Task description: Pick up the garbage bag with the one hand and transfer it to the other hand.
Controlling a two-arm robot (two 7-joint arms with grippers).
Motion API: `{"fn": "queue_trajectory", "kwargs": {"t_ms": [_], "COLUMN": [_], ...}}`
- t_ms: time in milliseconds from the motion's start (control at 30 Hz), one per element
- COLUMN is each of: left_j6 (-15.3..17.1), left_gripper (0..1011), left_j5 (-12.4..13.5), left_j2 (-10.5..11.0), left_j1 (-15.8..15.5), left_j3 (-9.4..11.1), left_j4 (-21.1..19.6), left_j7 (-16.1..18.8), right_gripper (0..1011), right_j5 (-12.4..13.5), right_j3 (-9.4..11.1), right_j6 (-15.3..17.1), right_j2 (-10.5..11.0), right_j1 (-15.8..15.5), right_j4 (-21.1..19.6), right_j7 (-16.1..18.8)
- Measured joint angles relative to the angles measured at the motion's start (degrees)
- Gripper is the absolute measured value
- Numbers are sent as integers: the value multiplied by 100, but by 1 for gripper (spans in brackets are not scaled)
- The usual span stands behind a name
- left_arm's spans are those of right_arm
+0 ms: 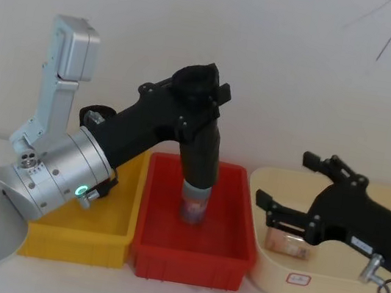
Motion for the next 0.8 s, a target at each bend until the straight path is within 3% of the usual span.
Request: {"fn": "queue_trajectory", "kwargs": {"t_ms": [367,800], "left_j6": [0,0], "left_gripper": [413,413], "left_j5": [19,28], "left_j2": [-5,-6], "left_j1": [6,10], "left_j3": [19,28], "left_j4": [9,16], "left_j7": [13,20], "right_gripper": [1000,999], "right_j5": [281,363], "right_j3": [-259,-563], "right_j6": [543,612], "right_j2": [-290,-570], "right_j1": [297,629], "right_j4": [377,712], "right_j7": [-20,-67]}}
